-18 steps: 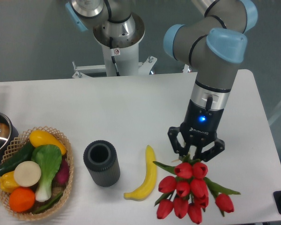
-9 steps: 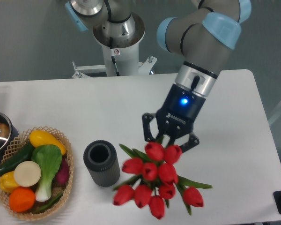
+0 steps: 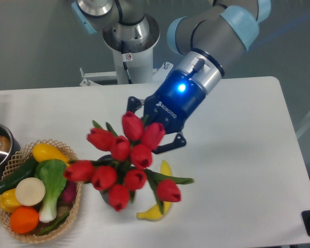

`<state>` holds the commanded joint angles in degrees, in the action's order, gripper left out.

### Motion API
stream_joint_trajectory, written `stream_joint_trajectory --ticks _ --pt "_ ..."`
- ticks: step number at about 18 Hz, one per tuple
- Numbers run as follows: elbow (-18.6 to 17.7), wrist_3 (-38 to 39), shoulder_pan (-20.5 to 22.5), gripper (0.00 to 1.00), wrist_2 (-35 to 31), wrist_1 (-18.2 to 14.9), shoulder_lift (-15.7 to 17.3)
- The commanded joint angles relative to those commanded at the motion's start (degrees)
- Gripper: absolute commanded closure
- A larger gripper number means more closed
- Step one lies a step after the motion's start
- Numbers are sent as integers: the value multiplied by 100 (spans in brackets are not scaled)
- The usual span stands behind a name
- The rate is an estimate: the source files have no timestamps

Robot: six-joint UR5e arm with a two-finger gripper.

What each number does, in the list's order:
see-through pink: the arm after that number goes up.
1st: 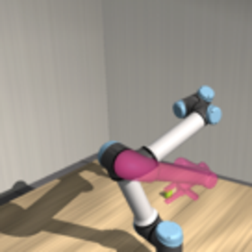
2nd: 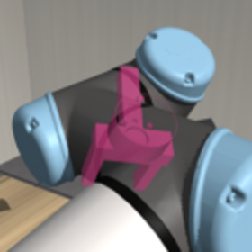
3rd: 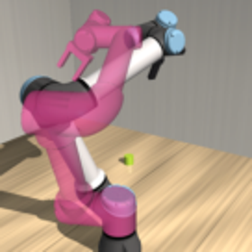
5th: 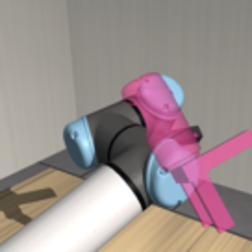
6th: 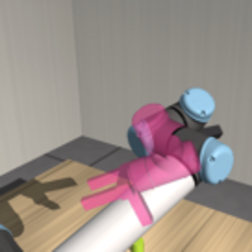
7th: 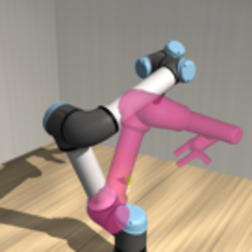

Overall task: Insert the flowers into the vase
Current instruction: 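Carry the tulips over the dark grey vase, then lower the tulip stems down into the dark grey vase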

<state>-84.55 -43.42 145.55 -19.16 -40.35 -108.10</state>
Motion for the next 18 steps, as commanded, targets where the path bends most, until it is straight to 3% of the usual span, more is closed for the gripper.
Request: stream_joint_trajectory --ticks 5,18 --pt "-299 -343 -27 94 0 18 17" --pt "-668 -905 -97 92 -131 9 -70"
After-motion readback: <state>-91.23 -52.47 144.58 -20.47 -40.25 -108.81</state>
